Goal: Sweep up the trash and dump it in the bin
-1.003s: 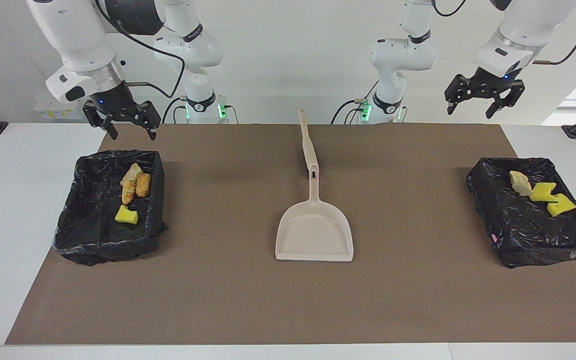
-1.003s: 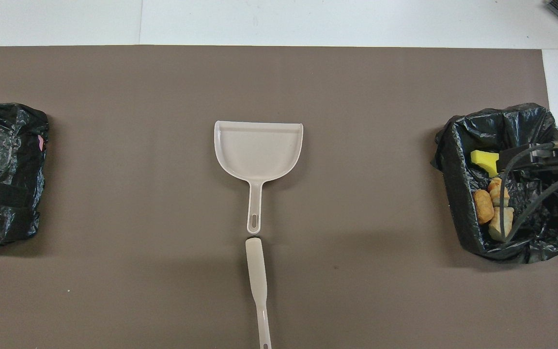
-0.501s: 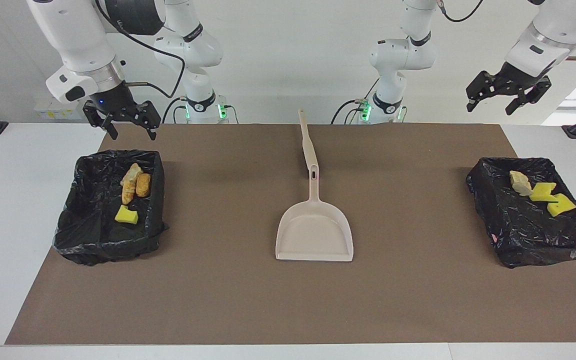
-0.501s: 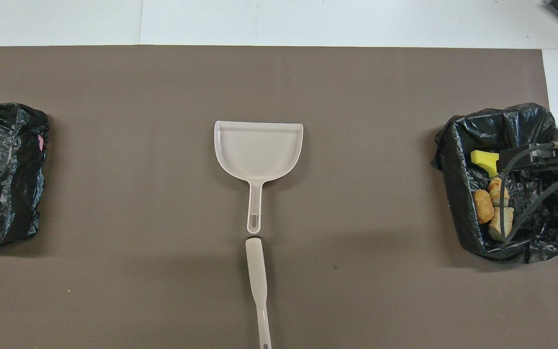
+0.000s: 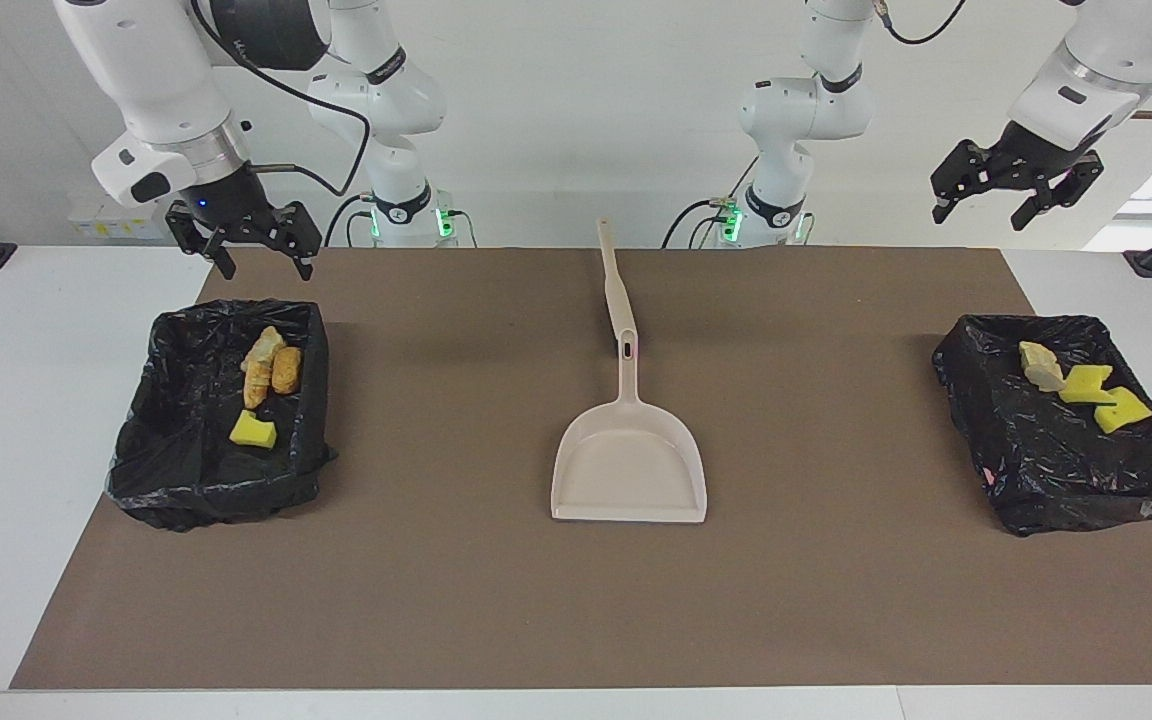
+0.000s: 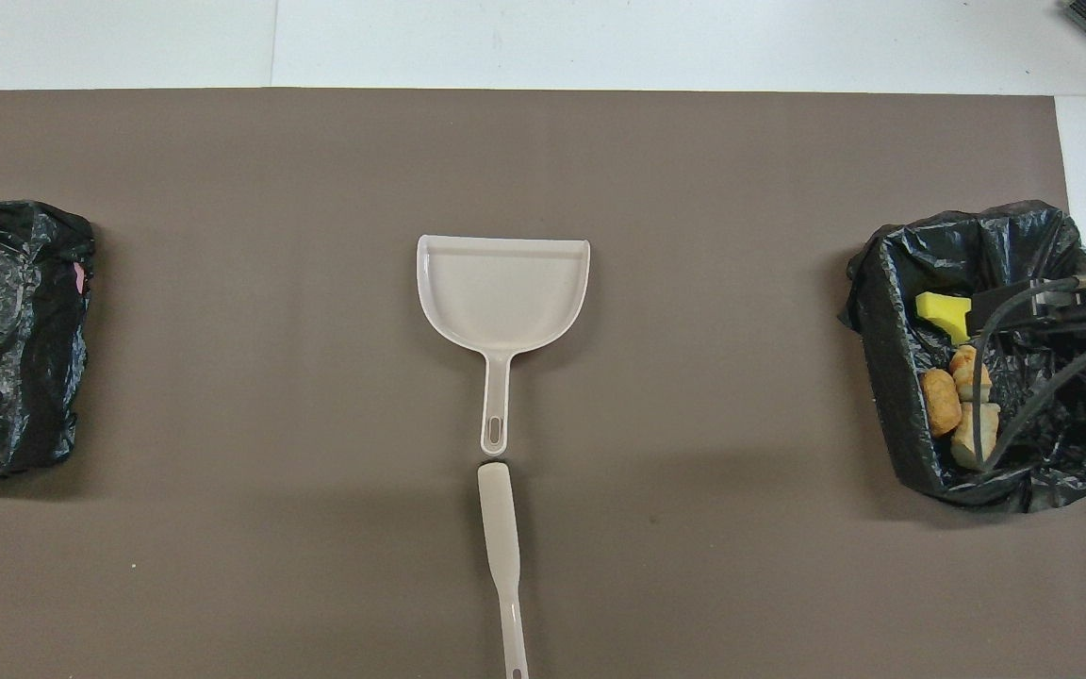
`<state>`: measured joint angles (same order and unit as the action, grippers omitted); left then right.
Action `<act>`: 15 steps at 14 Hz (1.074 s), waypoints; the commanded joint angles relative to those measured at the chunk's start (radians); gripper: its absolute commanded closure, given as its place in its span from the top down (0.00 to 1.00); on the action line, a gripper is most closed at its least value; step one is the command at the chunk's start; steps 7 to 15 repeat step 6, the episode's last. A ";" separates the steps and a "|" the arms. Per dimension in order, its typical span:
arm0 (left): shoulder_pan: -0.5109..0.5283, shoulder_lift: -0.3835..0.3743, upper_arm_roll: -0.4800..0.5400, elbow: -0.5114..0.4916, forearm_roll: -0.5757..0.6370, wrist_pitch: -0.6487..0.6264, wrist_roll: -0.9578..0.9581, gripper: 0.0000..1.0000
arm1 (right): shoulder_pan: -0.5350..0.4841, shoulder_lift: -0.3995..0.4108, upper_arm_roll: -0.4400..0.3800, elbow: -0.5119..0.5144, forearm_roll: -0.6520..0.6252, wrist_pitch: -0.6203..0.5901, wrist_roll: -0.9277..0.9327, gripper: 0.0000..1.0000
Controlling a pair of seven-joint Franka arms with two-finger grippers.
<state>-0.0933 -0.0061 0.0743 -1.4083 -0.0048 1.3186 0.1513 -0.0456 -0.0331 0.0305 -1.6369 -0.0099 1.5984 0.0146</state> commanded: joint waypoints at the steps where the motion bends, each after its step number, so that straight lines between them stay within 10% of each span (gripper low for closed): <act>1: 0.006 -0.051 -0.005 -0.076 -0.011 0.065 0.002 1.00 | -0.010 -0.022 0.002 -0.021 0.022 -0.003 -0.012 1.00; 15: 0.035 -0.060 -0.005 -0.103 -0.012 0.108 0.010 1.00 | -0.008 -0.022 0.002 -0.021 0.024 -0.002 -0.013 1.00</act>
